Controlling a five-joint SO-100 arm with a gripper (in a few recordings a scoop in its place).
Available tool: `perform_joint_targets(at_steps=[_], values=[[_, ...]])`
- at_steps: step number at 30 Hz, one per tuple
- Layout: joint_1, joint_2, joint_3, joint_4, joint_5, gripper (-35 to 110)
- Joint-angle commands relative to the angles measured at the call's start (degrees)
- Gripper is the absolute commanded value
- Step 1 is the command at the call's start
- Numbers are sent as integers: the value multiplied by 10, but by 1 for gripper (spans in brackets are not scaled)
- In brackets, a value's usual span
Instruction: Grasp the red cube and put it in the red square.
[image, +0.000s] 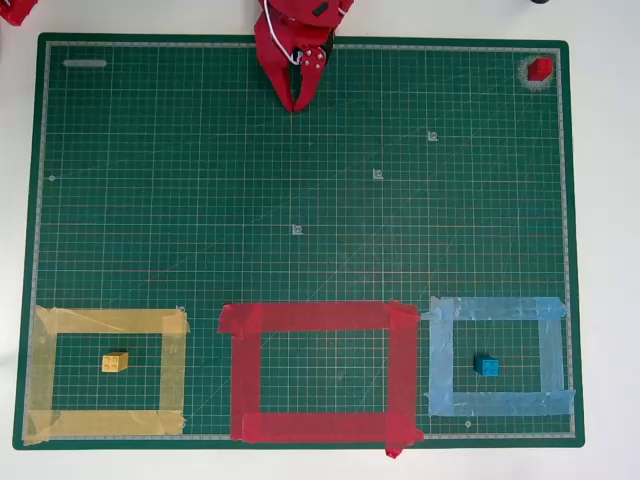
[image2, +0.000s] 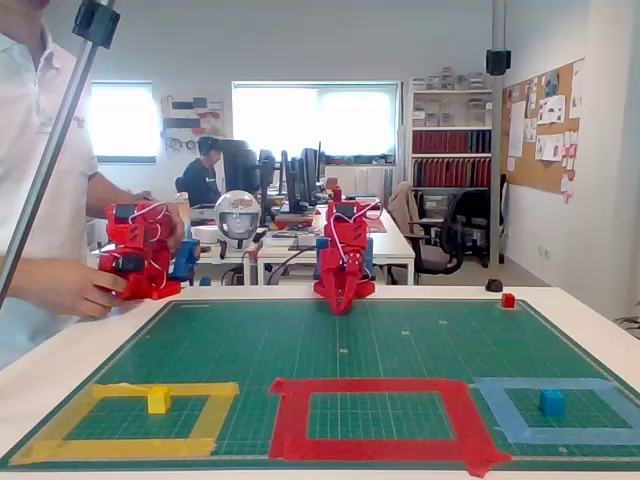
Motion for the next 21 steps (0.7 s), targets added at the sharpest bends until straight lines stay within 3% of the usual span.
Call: perform_joint_targets(at_steps=[1,17,19,21], values=[[0,21,3,14,-8,-1],[-24,2,-10,2,-28,-2],[-28,-57,-77,-71,-86,-2],[-62,-127,-138,-221,-143,-2]])
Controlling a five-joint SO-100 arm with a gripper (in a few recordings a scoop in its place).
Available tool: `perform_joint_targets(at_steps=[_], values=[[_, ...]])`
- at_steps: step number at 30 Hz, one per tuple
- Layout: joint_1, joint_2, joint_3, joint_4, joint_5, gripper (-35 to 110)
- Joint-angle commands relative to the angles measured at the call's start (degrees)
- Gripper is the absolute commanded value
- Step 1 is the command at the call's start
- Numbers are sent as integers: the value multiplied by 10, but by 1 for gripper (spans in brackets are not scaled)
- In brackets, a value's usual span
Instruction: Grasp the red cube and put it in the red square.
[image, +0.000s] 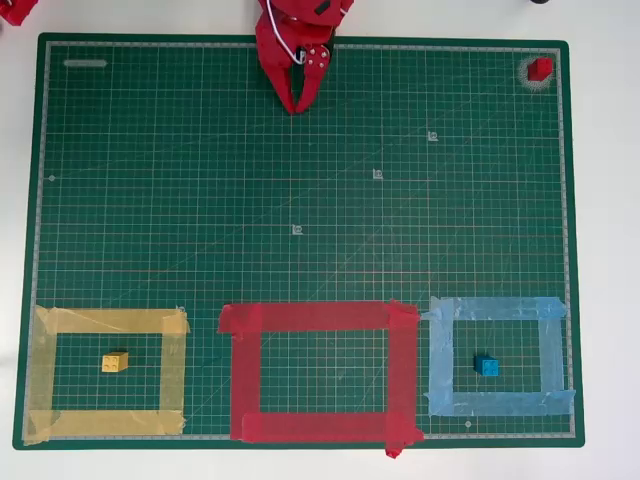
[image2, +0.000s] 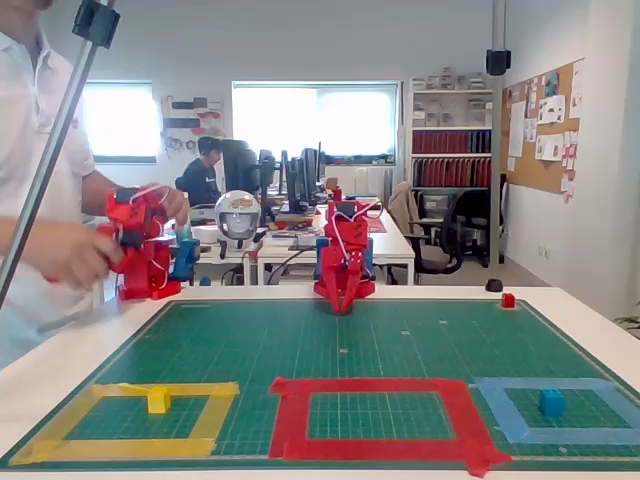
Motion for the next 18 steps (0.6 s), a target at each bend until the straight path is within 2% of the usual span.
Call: perform_joint_targets(at_steps=[1,4,5,9,14,18], values=[[-73,-126,-119,-284,-90,-2],[-192,-277,-135,-695,-90,-1],[-235,-323,-146,-796,-90,-1],[-379,-435,-184,-879,-69,-2],[-492,-589,-60,-1162,-66,1],[-567,-685,-67,-1212,-63,6]])
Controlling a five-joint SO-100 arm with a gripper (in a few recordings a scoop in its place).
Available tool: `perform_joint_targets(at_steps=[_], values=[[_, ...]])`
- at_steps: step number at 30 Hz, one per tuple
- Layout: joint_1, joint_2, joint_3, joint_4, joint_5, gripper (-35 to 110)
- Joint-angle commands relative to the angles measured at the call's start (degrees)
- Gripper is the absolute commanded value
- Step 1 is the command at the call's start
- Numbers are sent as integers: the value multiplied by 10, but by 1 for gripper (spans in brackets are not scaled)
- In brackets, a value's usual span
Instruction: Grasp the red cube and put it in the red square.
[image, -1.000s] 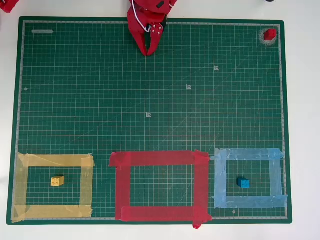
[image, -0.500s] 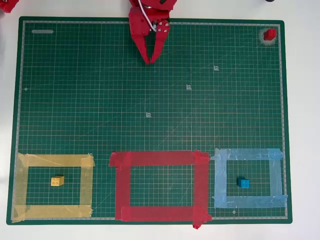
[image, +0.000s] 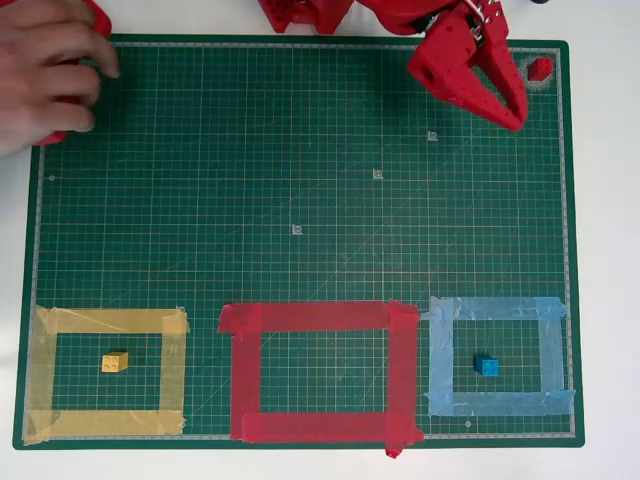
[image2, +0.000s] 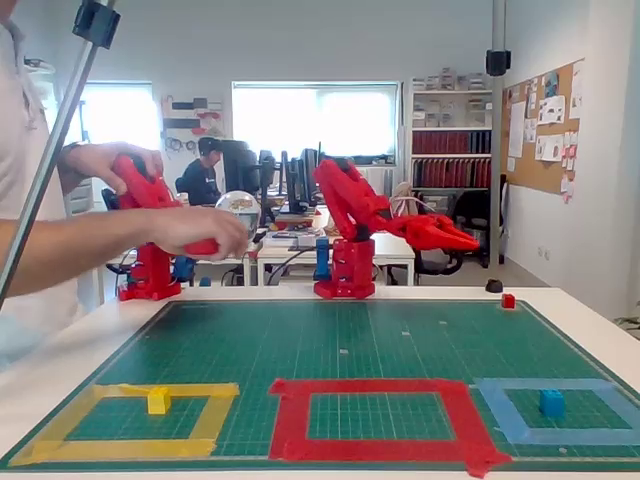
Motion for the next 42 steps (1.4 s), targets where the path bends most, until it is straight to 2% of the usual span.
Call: perform_joint_targets(at_steps=[1,7,16,24,30,42], values=[[-89,-82,-7,-107,-1,6],[-198,-124,-62,-107,20,6],[-282,-133,-4,-116,37,6],[-267,-135,40,-116,31,13],[-249,-155,51,-116,32,25],[-223,-287,-26,-121,36,25]])
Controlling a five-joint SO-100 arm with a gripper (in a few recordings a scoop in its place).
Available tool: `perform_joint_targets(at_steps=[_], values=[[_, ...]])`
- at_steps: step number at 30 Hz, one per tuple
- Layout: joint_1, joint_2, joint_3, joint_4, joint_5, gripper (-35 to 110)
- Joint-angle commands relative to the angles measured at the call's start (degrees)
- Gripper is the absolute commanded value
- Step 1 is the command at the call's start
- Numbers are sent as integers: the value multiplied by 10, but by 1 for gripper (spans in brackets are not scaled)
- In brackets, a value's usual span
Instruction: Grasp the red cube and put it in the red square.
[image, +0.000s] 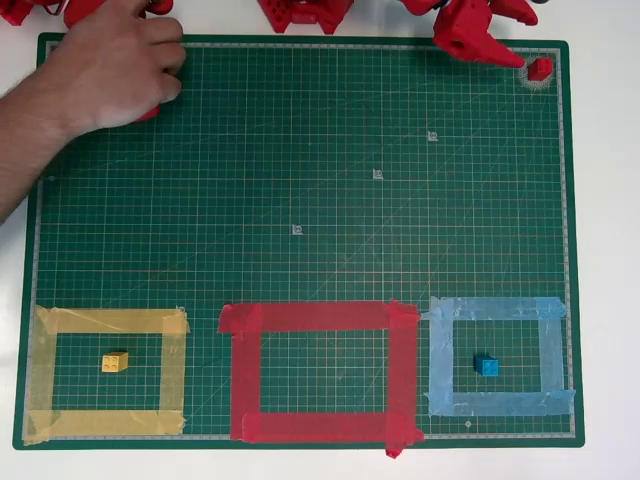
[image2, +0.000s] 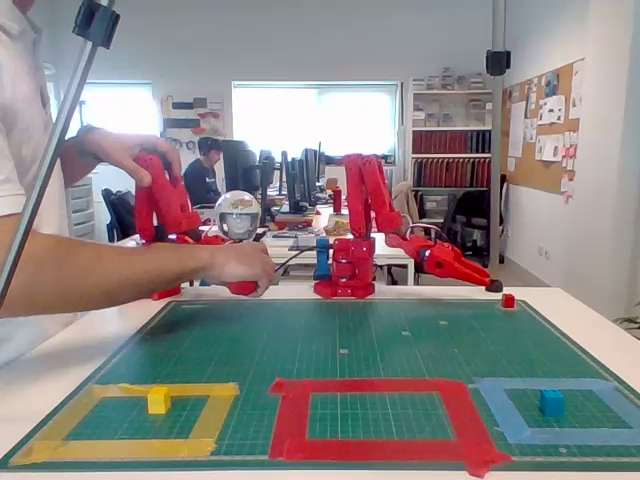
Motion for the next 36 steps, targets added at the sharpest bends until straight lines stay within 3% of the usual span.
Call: perform_joint_targets(at_steps=[1,22,28,36], values=[[5,-22,-39,-27,-4,25],[8,-177,-197,-19,-3,25],[9,-185,-227,38,-3,25],[4,-212,-245,40,-3,25]])
